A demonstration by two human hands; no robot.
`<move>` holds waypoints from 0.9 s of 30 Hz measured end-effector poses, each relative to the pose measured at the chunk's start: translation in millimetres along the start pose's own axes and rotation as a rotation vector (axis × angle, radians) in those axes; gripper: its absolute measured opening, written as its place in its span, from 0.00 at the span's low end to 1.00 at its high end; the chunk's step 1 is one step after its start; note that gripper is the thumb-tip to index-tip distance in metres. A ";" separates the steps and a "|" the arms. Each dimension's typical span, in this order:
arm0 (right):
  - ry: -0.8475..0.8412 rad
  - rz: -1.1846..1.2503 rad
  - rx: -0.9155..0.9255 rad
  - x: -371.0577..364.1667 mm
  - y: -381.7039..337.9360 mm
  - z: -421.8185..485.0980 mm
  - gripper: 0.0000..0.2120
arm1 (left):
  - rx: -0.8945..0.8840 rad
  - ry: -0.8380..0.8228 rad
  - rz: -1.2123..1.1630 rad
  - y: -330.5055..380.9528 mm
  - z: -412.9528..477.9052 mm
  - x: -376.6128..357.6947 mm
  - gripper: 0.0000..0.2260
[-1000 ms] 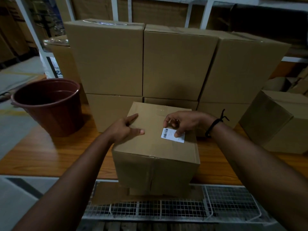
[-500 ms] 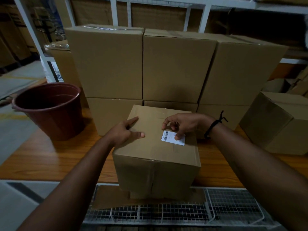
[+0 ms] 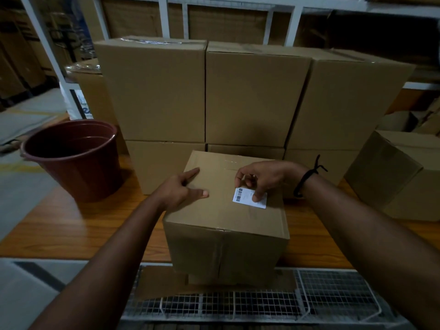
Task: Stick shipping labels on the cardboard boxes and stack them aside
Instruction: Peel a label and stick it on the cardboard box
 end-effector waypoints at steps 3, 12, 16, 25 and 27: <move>-0.004 -0.025 -0.002 0.2 -1.2 1.4 0.24 | -0.008 0.004 0.012 0.4 0.7 0.3 0.38; -0.023 -0.053 0.004 3.6 -4.0 5.3 0.24 | 0.013 0.019 0.011 0.7 -0.5 1.2 0.39; -0.019 -0.066 0.009 5.0 -5.8 7.3 0.23 | 0.021 0.015 0.011 2.2 -0.8 0.6 0.39; 0.050 0.140 0.146 21.9 -2.7 -2.8 0.20 | 0.020 0.018 0.020 5.2 -6.8 0.5 0.39; 0.142 0.261 0.162 27.7 2.6 -12.0 0.19 | 0.018 0.016 0.022 7.3 -9.0 -0.1 0.38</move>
Point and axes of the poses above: each hand's wrist, its own z-axis towards the middle knuckle, its own x-axis out of the back of the hand, y = z × x, the point moved 1 cm from there along z, towards the middle knuckle, and after that the axes turned 10 degrees about x, right-handed, at the moved point
